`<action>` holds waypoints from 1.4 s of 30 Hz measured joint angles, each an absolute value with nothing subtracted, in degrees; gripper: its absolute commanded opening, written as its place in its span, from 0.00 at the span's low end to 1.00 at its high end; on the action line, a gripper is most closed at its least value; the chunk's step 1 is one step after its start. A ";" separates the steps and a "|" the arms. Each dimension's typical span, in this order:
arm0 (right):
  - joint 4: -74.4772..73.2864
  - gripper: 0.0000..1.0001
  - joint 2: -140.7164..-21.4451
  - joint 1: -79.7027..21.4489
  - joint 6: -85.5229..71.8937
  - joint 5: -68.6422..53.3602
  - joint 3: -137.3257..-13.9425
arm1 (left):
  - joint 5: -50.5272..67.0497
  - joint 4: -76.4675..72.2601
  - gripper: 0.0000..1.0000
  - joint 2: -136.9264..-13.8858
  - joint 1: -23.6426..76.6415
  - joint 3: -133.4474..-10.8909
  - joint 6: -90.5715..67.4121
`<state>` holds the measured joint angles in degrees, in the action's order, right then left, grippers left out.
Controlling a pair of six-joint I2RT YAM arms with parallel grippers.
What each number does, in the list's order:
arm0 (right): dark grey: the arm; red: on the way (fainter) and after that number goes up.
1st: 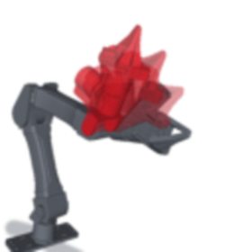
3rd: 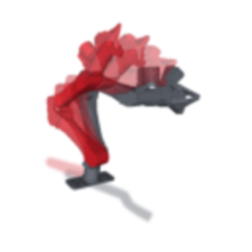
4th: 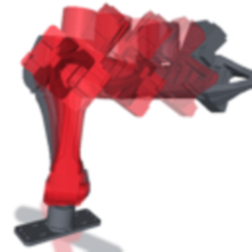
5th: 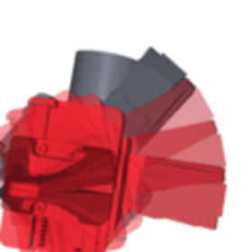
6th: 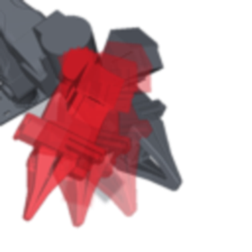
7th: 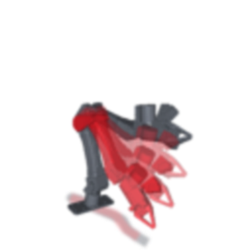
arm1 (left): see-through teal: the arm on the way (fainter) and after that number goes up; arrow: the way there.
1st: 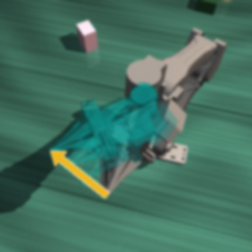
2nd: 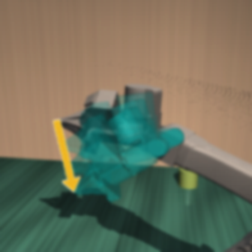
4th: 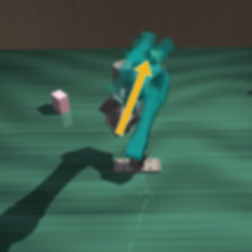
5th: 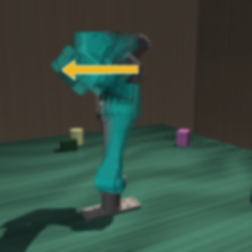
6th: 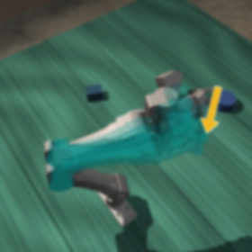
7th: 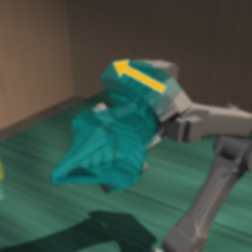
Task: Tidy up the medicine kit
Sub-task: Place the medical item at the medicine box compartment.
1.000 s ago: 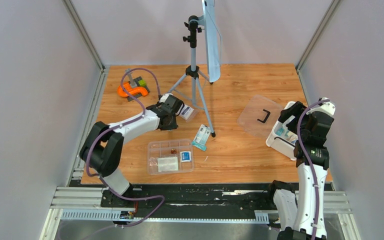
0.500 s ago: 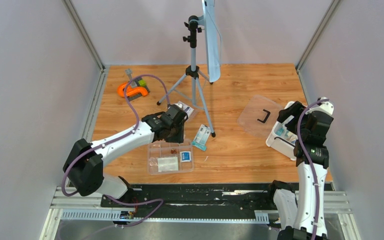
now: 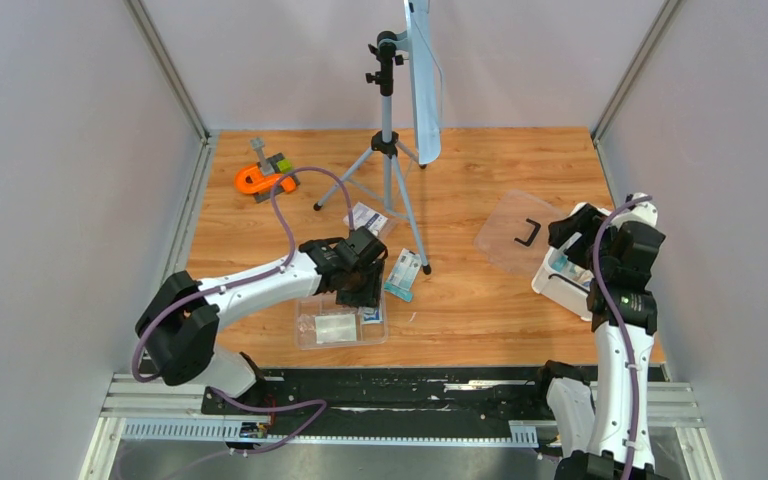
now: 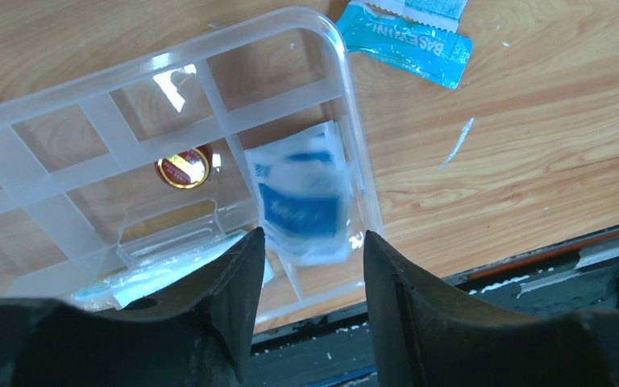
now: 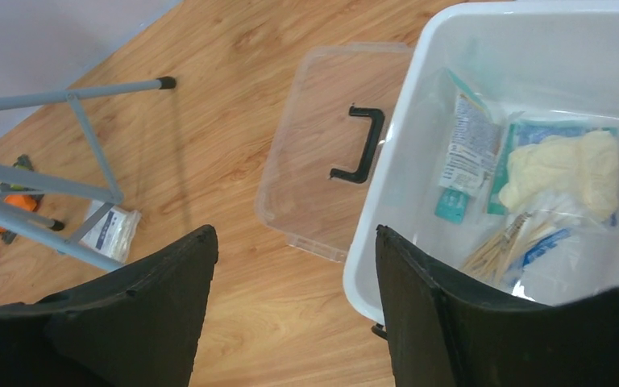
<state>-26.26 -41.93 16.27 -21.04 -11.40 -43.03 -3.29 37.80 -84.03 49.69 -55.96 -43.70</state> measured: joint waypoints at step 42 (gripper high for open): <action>-14.41 0.61 -61.06 -35.20 -22.59 -4.14 -37.21 | 2.28 31.51 0.03 -87.55 48.34 -52.12 -45.12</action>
<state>-14.41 -61.06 -35.20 -22.59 -4.14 -37.21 2.28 31.51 -87.55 48.34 -52.12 -45.12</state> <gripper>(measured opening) 0.617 0.040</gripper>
